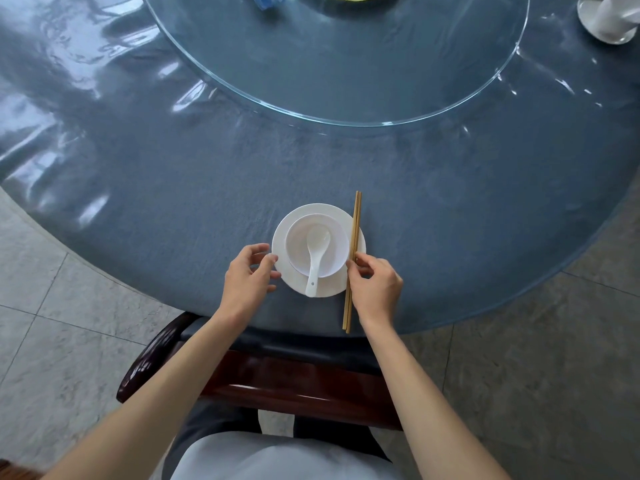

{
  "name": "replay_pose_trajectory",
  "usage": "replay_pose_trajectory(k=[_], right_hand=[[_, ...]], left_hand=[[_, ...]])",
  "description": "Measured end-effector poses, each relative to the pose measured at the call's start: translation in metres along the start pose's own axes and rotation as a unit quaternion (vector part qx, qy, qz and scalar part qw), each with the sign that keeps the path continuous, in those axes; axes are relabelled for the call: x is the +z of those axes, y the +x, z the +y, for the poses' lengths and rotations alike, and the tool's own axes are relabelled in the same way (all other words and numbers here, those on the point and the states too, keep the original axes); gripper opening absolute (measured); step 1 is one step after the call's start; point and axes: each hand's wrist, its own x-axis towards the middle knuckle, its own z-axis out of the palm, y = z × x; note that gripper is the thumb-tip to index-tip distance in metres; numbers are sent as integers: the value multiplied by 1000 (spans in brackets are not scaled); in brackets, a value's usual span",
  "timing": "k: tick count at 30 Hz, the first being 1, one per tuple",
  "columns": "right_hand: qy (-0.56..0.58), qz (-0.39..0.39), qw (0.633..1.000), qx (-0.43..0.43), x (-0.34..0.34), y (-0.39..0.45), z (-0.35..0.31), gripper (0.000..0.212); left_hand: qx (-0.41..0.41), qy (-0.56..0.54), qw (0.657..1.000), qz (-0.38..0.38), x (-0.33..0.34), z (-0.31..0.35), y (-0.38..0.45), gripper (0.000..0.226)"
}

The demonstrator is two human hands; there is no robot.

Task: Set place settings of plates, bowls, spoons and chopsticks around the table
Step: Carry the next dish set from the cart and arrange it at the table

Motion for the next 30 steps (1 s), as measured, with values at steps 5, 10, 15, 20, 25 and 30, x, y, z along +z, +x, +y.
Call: replay_pose_trajectory(k=[5, 10, 15, 20, 25, 30], right_hand=[[17, 3, 1000, 0, -6, 1, -1, 22], [72, -12, 997, -5, -10, 3, -13, 18], [78, -32, 996, 1, -8, 4, -18, 20], [70, -11, 997, 2, -6, 2, -17, 21], [73, -14, 997, 2, -6, 4, -15, 21], [74, -24, 997, -4, -10, 2, -14, 20]], left_hand=[[11, -2, 1000, 0, 3, 4, -1, 24], [33, -12, 999, -22, 9, 13, 1, 25], [28, -28, 999, -15, 14, 17, 1, 29], [15, -32, 999, -7, 16, 16, 0, 28], [20, -24, 1000, -5, 17, 17, -2, 27], [14, -8, 1000, 9, 16, 25, -14, 33]])
